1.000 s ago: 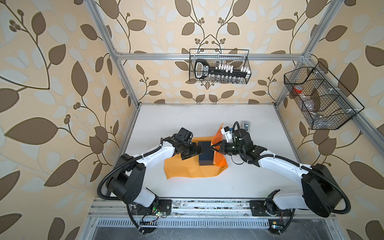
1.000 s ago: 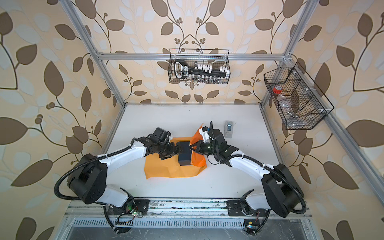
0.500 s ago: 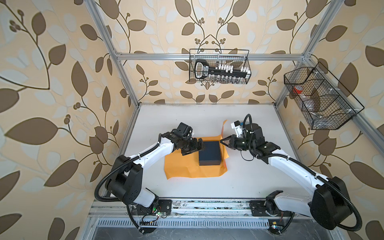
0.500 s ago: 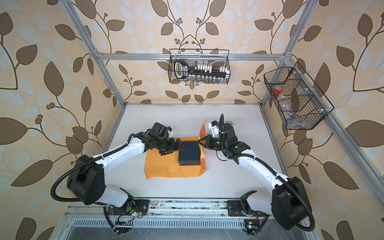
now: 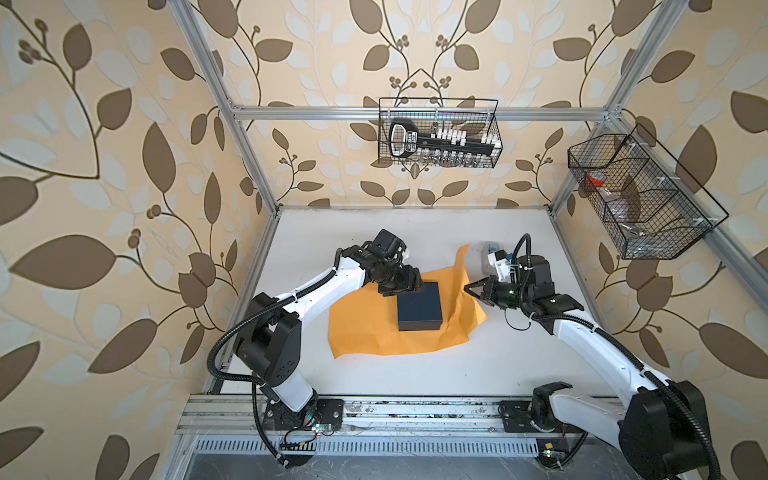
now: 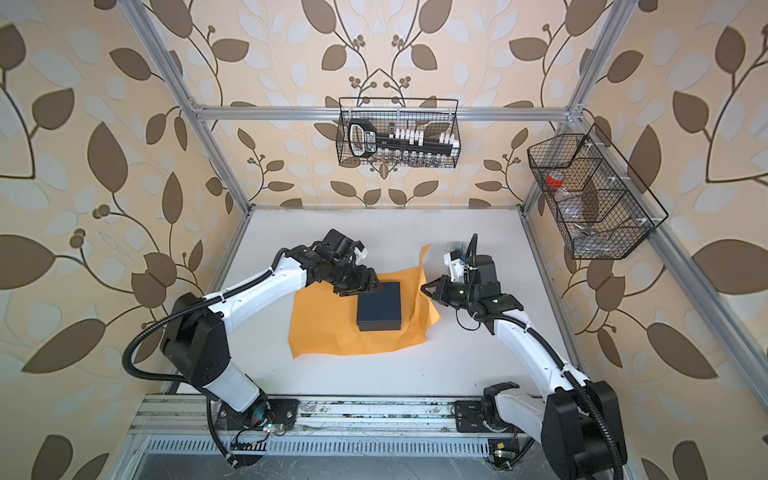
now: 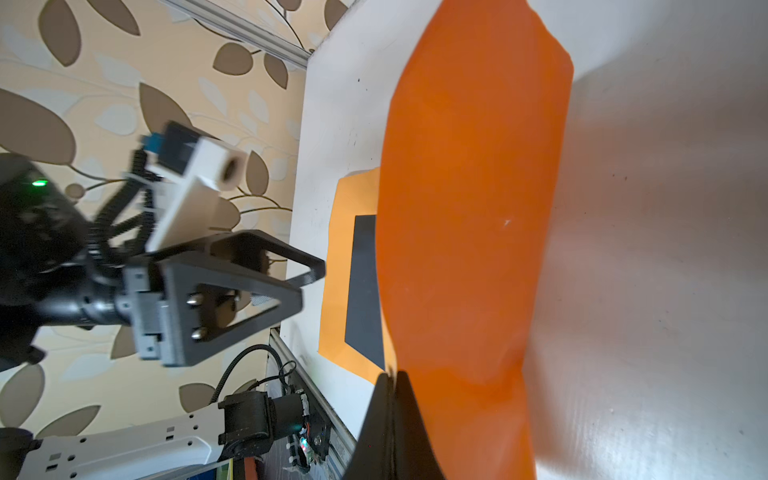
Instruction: Wrap the gift box in paper
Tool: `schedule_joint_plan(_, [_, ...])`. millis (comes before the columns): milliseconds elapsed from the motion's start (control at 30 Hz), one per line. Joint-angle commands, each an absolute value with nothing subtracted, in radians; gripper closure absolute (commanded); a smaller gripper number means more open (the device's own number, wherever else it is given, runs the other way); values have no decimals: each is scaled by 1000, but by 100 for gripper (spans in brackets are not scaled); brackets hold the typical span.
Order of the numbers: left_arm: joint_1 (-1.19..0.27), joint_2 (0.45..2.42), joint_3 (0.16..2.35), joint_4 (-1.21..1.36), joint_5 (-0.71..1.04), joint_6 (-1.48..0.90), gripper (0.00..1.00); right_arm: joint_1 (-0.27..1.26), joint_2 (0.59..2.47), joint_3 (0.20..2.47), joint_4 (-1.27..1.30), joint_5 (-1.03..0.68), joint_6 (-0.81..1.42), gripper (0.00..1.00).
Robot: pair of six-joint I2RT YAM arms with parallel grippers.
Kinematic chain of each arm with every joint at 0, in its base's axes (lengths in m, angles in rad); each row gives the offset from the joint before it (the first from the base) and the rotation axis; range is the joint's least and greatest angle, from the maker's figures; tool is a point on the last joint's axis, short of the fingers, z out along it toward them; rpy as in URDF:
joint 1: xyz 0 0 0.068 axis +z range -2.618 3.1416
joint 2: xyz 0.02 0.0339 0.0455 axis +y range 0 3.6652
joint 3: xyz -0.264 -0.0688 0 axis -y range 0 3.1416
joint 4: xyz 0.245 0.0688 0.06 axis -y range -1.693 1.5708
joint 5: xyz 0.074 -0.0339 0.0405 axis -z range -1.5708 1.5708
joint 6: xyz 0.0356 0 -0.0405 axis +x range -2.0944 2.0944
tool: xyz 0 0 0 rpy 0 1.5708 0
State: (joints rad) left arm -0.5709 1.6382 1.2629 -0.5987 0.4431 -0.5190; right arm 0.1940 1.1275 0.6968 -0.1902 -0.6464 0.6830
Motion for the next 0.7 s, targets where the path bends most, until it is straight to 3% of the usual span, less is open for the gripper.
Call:
schedule_joint_plan(0, [-586, 1642, 1236, -589, 475, -507, 37, 208, 1132, 743, -194, -710, 671, 100])
schedule_joint_plan(333, [-603, 1664, 1166, -522, 470, -549, 43, 354, 1185, 784, -48, -705, 814, 100])
schedule_joint_plan(367, [-602, 1638, 1166, -538, 452, -543, 42, 352, 1186, 783, -50, -703, 816, 100])
schedule_joint_plan(533, [-601, 1495, 1170, -666, 326, -512, 18, 305, 1172, 765, -116, -703, 763, 100])
schedule_joint_plan(667, [-593, 1459, 1103, -664, 295, -524, 16, 271, 1169, 738, -123, -724, 748, 100])
